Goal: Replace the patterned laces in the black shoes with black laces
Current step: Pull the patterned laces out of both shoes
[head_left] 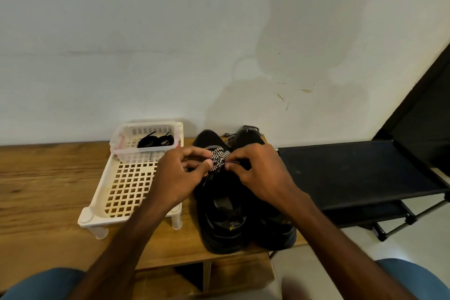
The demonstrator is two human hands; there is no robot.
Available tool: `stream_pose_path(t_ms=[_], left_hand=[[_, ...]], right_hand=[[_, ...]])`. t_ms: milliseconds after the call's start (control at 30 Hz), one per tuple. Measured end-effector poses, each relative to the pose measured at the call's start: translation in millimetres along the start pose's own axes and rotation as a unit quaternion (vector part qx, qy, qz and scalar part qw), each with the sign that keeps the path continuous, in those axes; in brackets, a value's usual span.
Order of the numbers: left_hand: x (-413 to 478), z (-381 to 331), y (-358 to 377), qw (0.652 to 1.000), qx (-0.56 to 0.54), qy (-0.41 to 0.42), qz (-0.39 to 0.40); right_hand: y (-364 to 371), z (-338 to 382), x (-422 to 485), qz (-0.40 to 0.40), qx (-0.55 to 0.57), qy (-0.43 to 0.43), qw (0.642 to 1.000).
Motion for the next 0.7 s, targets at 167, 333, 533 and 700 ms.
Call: stream_pose_path(t_ms=[167,333,533,700], left_hand=[[0.1,-0.6,9.9,1.0,0.016,-0.006,0.008],[5.6,5.1,15.1,0.999,0.014,-0.023,0.03],[6.8,12.5,14.8,0.997,-0.041,-0.062,0.037],[6.4,18.6,14.7,0.984,-0.115,-0.134,0.014]], right_hand=[[-1.8,-3.3,-1.9,-0.013,0.019,-0.009,1.0],[1.5,-8.6,-1.3,-0.037,0.04,0.014,0.998],[0.4,-14.2,3.4,-0.028,0.083,0.045,0.995],[-14.0,-22.1,6.1,-0.056,0.16,0.068,0.983]])
Point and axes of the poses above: each hand's wrist, its own x-axis towards the middle knuckle, its own y-axis out of the palm, z = x × y, the point moved 5 cm from there along x, towards the middle knuckle, and after that the axes turned 4 degrees about y, right-handed, at the moved point
